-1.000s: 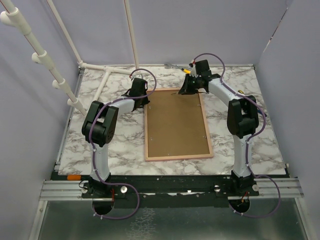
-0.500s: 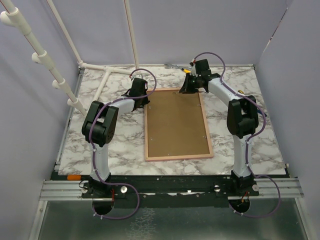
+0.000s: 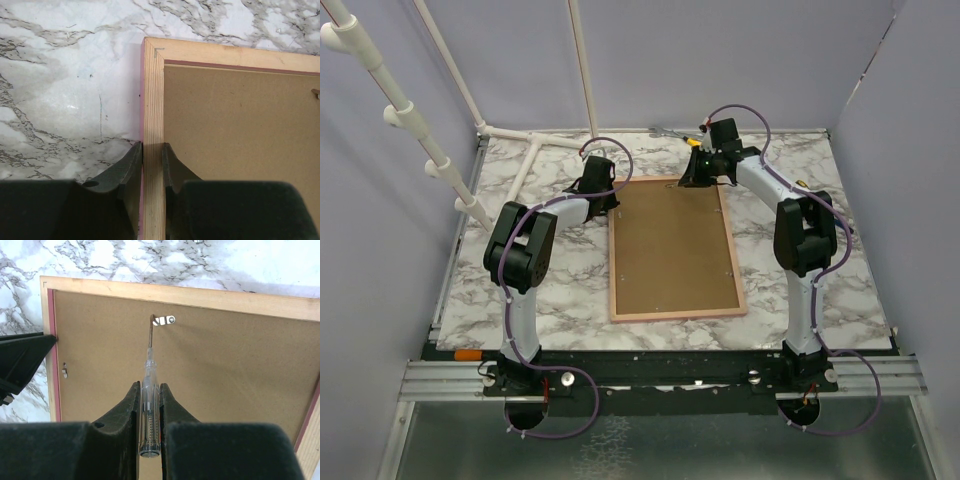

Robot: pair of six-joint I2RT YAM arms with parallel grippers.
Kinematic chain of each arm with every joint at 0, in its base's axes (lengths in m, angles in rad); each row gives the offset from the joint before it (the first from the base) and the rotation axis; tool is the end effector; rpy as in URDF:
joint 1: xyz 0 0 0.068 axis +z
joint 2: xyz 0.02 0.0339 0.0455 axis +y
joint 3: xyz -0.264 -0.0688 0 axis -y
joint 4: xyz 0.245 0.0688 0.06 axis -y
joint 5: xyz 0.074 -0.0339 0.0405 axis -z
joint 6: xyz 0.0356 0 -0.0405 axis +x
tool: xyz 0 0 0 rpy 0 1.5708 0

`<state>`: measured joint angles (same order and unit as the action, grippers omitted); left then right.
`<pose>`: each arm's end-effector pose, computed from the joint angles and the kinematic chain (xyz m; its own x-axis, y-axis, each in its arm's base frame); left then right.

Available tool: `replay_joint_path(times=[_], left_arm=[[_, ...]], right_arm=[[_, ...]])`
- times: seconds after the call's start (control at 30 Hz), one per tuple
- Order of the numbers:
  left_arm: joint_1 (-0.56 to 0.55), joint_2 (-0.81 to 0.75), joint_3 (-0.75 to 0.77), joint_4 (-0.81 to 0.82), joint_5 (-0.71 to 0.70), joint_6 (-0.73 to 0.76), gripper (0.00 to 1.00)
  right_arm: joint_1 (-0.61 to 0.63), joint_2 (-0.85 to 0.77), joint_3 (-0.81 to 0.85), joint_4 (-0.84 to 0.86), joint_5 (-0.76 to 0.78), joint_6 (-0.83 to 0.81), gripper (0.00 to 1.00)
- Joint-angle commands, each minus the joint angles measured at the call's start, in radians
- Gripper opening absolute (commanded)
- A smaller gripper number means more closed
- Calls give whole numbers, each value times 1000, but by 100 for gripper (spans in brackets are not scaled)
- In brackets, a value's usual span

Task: Take the photo out of the frame
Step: Release the photo frame item from the photo frame.

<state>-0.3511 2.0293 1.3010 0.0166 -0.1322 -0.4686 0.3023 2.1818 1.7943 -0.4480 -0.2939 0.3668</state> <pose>0.4170 -0.1477 0.1606 -0.6588 -0.2355 -0.7145 -0.0564 0.9625 -0.2652 0.4680 0.1568 0.2126 -0.8296 0.1008 -0.5491 -0.1853 0.8781 0.4411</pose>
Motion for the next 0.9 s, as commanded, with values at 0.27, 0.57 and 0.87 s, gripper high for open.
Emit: replay_joint_path(times=[0.27,0.57,0.87], left_arm=[[-1,13,26,-15,-45,8,15],[0,11,27,-15,-50,6,15],[0,11,27,-15,-53,7,15]], right_arm=[[4,-17,-25,-88,59,-23,1],[4,-45,-69,-92,62,-28,1],[4,-59,-84,-101,76,-32,0]])
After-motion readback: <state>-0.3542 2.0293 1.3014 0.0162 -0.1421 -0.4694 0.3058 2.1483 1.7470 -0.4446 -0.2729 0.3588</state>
